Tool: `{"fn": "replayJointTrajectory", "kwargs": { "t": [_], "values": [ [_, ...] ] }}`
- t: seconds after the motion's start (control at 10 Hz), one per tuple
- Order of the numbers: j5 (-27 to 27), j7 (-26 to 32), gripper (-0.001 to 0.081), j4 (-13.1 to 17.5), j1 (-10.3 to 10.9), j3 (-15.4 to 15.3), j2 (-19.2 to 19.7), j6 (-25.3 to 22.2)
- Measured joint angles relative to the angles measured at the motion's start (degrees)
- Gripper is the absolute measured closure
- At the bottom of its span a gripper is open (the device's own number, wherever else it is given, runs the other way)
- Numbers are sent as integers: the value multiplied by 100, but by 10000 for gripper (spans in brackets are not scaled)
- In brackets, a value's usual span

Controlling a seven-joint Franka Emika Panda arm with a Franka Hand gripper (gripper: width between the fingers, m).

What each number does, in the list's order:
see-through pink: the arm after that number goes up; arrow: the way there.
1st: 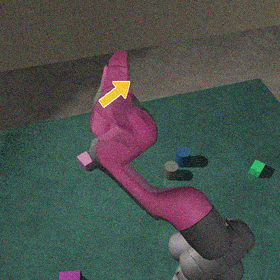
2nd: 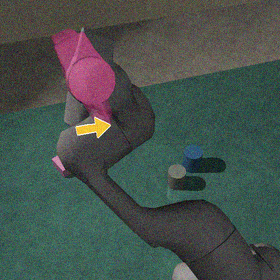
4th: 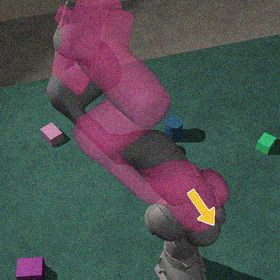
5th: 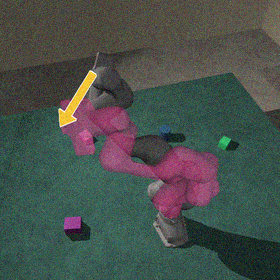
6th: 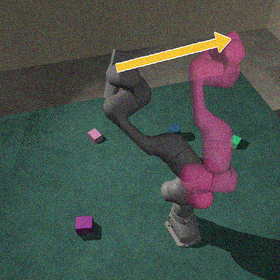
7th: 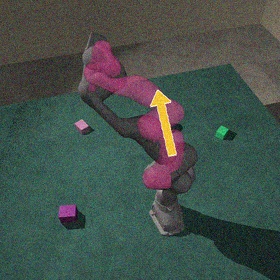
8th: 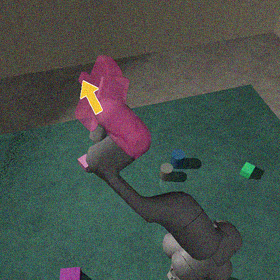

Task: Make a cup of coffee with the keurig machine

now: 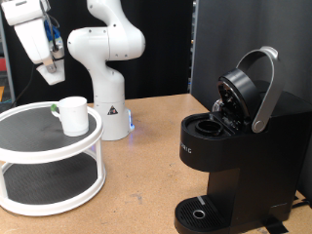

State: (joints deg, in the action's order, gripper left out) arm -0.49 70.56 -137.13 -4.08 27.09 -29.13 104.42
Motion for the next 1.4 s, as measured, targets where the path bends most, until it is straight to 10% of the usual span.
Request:
{"fn": "replayJointTrajectory", "kwargs": {
  "t": [0.7, 1.4],
  "values": [
    [-1810, -855, 691, 129, 531, -283, 328, 242],
    [-2480, -1059, 691, 368, 750, -497, 538, 188]
  ]
}}
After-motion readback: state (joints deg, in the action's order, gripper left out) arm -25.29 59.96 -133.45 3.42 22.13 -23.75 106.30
